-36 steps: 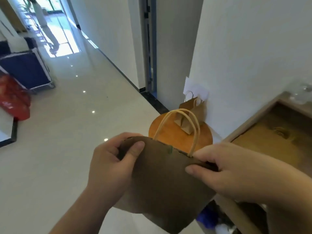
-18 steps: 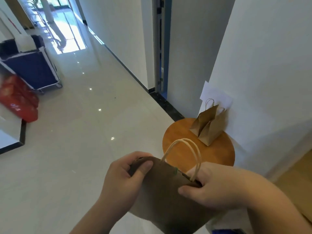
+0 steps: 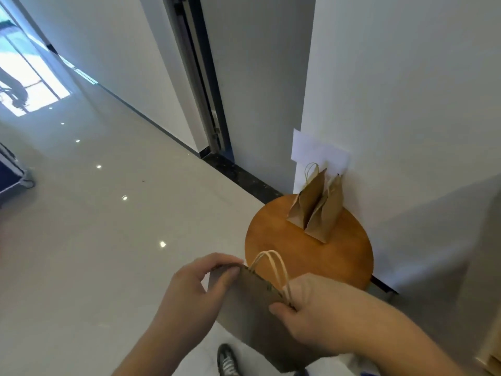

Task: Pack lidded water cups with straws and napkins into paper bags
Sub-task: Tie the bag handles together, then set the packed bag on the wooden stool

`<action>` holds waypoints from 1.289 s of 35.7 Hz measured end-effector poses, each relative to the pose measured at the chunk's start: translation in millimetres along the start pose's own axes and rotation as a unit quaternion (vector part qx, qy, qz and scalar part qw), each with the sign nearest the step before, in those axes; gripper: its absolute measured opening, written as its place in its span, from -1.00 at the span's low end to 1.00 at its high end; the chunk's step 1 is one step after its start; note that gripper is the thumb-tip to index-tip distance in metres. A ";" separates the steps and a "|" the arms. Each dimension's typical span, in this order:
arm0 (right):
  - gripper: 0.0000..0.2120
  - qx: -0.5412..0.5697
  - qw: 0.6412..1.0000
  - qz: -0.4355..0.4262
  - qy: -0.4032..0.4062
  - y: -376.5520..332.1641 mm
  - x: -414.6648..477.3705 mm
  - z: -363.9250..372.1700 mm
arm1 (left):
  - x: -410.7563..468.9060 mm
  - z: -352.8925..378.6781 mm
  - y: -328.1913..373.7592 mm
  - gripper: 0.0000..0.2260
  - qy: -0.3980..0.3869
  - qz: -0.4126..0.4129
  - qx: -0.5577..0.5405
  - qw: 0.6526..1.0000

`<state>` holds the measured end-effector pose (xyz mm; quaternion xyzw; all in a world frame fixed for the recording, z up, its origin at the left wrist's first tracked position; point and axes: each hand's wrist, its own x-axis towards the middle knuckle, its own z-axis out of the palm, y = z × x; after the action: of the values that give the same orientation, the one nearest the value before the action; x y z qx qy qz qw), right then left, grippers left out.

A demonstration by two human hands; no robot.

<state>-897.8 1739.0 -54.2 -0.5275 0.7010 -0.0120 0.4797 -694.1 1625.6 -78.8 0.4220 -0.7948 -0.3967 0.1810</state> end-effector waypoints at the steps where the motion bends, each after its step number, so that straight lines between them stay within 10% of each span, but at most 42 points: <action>1: -0.60 0.000 1.000 0.023 0.007 0.4 8.1 -4.5 | 14.8 -0.4 -3.9 -0.77 -0.016 0.003 0.010 1.000; 9: -0.69 0.068 0.963 0.223 0.132 30.6 64.0 -40.7 | 156.2 -21.3 -22.2 -0.81 -0.075 0.063 0.013 0.995; 21: -0.75 0.299 0.808 0.385 0.332 144.2 107.1 -93.5 | 305.2 37.8 15.3 -0.67 -0.144 0.120 -0.077 0.979; 46: -0.68 0.379 0.784 0.434 0.232 371.5 313.5 -157.9 | 374.6 132.6 27.2 -0.59 -0.186 0.060 0.086 0.977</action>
<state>-1271.3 1591.0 -370.2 0.0753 0.8851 -0.1894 0.4184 -1007.6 1392.9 -157.4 0.3065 -0.8697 -0.3866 0.0164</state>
